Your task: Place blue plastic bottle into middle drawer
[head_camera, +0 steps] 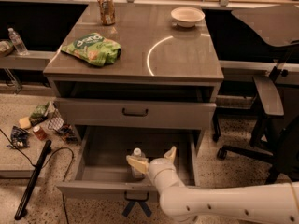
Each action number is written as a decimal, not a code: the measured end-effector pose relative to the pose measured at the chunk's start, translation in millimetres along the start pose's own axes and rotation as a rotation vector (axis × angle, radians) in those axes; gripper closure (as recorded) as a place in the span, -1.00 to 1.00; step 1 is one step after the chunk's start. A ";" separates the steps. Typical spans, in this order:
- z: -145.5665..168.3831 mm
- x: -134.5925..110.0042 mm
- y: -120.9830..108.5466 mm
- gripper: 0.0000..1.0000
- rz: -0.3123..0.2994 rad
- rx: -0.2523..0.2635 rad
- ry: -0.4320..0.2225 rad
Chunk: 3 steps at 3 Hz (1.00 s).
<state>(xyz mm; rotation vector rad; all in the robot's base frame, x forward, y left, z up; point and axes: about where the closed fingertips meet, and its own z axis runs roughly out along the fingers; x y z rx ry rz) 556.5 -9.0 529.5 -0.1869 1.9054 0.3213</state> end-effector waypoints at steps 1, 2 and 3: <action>-41.4 -23.4 -45.3 -1.00 0.019 0.023 0.028; -122.9 -82.1 -160.1 -1.00 -0.028 0.193 0.061; -183.2 -174.8 -211.0 -1.00 -0.187 0.290 0.068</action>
Offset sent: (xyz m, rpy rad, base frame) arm -0.0577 -0.2612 0.2618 -0.3423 0.0379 -0.0068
